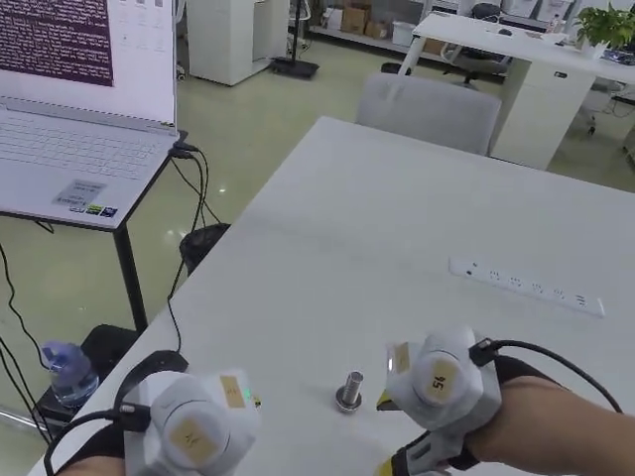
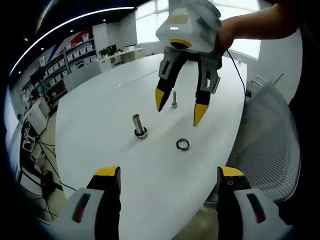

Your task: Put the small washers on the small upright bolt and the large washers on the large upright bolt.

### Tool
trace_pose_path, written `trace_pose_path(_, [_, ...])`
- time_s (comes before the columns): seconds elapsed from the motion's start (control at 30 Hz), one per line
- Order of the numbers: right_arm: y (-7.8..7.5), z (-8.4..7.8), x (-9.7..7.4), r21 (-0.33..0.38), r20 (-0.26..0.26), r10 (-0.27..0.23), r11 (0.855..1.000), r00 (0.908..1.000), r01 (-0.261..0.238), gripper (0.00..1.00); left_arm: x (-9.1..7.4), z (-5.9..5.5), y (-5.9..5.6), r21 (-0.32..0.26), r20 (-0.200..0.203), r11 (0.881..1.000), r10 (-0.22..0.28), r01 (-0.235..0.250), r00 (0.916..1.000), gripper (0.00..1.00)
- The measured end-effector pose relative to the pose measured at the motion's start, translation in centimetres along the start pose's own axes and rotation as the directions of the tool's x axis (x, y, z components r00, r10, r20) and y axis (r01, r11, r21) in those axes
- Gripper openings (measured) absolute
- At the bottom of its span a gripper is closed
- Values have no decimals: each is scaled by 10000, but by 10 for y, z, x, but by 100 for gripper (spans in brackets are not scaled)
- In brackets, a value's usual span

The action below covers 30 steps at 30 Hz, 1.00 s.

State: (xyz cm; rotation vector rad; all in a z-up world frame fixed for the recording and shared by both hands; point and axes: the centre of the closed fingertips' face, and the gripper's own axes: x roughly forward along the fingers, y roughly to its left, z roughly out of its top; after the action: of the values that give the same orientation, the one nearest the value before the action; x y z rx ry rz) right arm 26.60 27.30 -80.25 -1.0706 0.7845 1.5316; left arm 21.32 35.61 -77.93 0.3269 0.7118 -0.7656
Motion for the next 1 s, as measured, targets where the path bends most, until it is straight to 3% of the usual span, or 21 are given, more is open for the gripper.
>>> trace_pose_path(0.33, [15, -11, 20, 171, -100, 145, 9998, 9998, -143, 51, 3, 3, -6, -180, 333, 9996, -225, 231, 9992, 85])
trace_pose_path(0.73, [26, -26, 53, 360, -478, 185, 9992, 9987, -168, 50, 6, 1, -8, -235, 315, 9993, -269, 276, 9991, 89])
trace_pose_path(1.0, [26, -28, 64, 382, -645, 210, 9991, 9977, -186, 48, 7, -4, -10, -227, 154, 9990, -391, 394, 9991, 91])
